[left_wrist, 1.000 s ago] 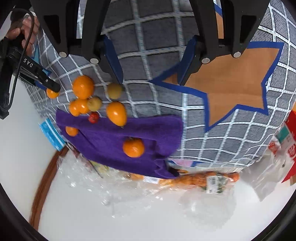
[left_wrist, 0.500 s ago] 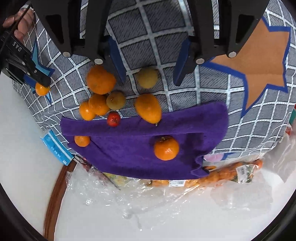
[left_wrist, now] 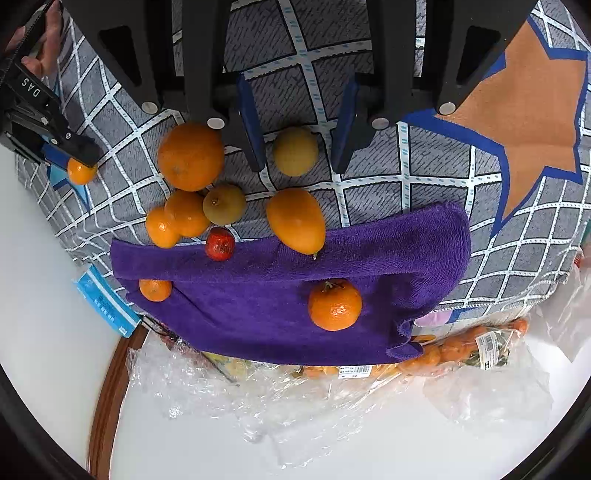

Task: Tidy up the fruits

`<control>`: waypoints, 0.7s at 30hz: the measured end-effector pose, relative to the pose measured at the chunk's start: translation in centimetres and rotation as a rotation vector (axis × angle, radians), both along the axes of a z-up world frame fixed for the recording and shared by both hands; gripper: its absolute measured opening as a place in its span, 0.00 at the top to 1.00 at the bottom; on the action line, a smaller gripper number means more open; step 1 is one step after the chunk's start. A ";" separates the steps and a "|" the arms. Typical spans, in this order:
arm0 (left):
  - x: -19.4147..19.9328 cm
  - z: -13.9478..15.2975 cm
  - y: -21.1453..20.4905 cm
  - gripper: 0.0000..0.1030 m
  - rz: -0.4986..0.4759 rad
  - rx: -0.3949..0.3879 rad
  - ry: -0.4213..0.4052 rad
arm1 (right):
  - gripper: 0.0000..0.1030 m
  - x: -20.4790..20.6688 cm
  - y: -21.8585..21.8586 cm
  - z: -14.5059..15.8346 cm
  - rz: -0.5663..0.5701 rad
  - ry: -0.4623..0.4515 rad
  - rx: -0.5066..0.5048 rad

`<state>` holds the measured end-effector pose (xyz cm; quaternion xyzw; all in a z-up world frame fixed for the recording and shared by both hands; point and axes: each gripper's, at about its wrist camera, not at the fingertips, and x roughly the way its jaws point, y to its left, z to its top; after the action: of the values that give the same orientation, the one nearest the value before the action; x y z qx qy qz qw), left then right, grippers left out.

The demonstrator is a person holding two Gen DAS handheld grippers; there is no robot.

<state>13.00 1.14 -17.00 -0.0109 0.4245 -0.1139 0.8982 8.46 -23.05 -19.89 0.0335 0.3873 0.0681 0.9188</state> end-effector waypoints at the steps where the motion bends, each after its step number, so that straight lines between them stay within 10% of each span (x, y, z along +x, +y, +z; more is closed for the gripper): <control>1: 0.0 0.0 -0.2 0.66 0.000 0.010 -0.001 | 0.67 0.2 0.0 -0.1 -0.002 0.011 -0.001; 21: -0.7 0.7 1.4 0.78 0.011 -0.108 -0.048 | 0.67 -0.4 0.0 0.2 0.025 -0.023 -0.011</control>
<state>12.32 2.54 -16.29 -0.0591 0.3960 -0.1321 0.9068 8.06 -23.08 -19.69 0.0227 0.3777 0.0777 0.9224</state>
